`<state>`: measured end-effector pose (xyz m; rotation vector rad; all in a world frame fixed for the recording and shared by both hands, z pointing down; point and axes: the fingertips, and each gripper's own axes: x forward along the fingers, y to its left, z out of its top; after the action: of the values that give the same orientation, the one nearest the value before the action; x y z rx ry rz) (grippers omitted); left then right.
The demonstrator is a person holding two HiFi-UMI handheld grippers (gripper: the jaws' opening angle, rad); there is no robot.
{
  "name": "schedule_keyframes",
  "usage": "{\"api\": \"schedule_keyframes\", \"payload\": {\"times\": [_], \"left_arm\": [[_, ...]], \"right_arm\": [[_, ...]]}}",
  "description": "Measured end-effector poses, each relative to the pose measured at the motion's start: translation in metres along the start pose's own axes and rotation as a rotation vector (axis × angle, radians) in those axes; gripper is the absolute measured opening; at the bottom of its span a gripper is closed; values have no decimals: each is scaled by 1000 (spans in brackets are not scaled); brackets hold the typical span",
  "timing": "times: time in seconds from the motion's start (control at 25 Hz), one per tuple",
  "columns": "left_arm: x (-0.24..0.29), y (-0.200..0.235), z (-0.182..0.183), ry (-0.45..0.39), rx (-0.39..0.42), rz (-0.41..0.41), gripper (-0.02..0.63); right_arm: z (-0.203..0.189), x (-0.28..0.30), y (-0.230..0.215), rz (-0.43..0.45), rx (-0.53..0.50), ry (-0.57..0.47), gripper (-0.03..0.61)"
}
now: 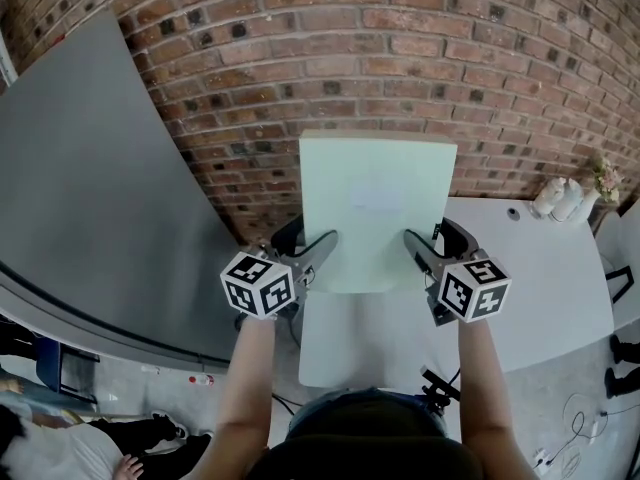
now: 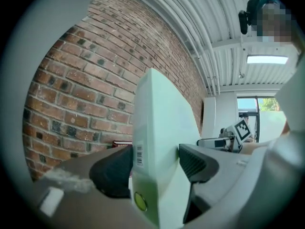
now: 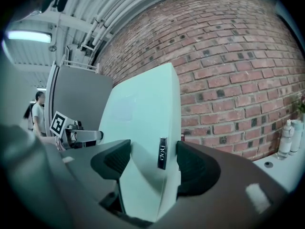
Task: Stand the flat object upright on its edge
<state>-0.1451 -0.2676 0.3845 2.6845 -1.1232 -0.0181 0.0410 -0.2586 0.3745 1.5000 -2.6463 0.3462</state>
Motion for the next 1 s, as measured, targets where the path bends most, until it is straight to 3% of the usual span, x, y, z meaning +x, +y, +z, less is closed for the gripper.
{"api": "schedule_keyframes", "payload": {"times": [0.44, 1.0], "left_arm": [[-1, -5, 9, -2, 147, 24, 313], [5, 3, -1, 48, 187, 37, 313]], "right_arm": [[12, -4, 5, -34, -154, -46, 304], [7, 0, 6, -70, -238, -29, 301]]}}
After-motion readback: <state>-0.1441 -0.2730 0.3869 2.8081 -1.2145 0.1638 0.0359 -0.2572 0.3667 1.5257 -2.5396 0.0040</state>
